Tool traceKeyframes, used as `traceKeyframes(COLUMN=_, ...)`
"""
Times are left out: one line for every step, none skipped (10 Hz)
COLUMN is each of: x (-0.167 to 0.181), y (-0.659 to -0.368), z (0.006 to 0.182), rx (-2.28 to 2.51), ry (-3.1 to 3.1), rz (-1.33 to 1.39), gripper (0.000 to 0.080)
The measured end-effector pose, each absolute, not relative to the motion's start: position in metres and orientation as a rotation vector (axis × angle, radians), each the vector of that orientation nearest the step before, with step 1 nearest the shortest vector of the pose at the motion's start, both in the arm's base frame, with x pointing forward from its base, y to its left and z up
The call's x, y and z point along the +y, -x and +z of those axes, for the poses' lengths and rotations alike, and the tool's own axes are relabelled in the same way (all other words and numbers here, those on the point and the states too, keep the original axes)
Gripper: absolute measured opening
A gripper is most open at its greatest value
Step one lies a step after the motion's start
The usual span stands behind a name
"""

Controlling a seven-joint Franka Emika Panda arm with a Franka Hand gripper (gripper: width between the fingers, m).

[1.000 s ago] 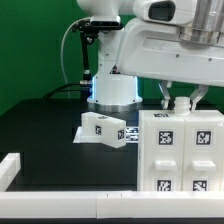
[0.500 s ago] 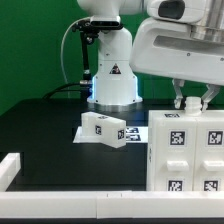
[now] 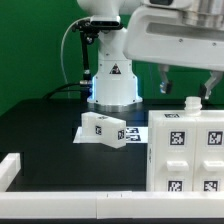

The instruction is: Assemble cabinet

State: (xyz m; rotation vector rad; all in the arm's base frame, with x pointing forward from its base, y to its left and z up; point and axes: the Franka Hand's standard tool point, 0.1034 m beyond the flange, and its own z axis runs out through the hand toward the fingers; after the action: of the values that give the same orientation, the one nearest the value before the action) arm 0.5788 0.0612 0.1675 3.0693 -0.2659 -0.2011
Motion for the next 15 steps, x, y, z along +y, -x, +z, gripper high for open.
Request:
traceKeyframes(x=0.056, y=-0.564, z=0.172, rx=-0.254, ry=-3.092, rz=-0.223, gripper=0.0522)
traceKeyframes(x=0.048, y=-0.550, z=0.172, rx=-0.226, ry=-3.106, rz=-0.250, gripper=0.0704)
traceKeyframes(x=0.042, y=-0.542, z=0.170, rx=-0.224, ry=-3.107, rz=-0.276, gripper=0.0772)
traceKeyframes(x=0.044, y=-0.545, z=0.169, rx=-0.232, ry=-3.104, rz=-0.272, gripper=0.0791)
traceKeyframes(x=0.045, y=-0.545, z=0.169, rx=-0.229, ry=-3.103, rz=-0.271, gripper=0.0791)
traceKeyframes(x=0.044, y=-0.545, z=0.169, rx=-0.230, ry=-3.103, rz=-0.273, gripper=0.0798)
traceKeyframes(x=0.042, y=-0.543, z=0.166, rx=-0.212, ry=-3.100, rz=-0.273, gripper=0.0798)
traceKeyframes(x=0.034, y=-0.531, z=0.155, rx=-0.161, ry=-3.084, rz=-0.296, gripper=0.0797)
traceKeyframes(x=0.021, y=-0.520, z=0.149, rx=-0.119, ry=-3.067, rz=-0.331, gripper=0.0797)
traceKeyframes(x=0.010, y=-0.517, z=0.144, rx=-0.032, ry=-3.045, rz=-0.311, gripper=0.0797)
traceKeyframes(x=0.010, y=-0.513, z=0.138, rx=0.011, ry=-3.038, rz=-0.287, gripper=0.0797)
traceKeyframes(x=0.010, y=-0.513, z=0.140, rx=0.007, ry=-3.039, rz=-0.295, gripper=0.0797)
traceKeyframes(x=0.010, y=-0.514, z=0.140, rx=0.007, ry=-3.039, rz=-0.292, gripper=0.0797)
traceKeyframes(x=0.010, y=-0.514, z=0.139, rx=0.009, ry=-3.039, rz=-0.294, gripper=0.0797)
traceKeyframes(x=0.006, y=-0.513, z=0.137, rx=0.149, ry=-3.038, rz=-0.308, gripper=0.0797)
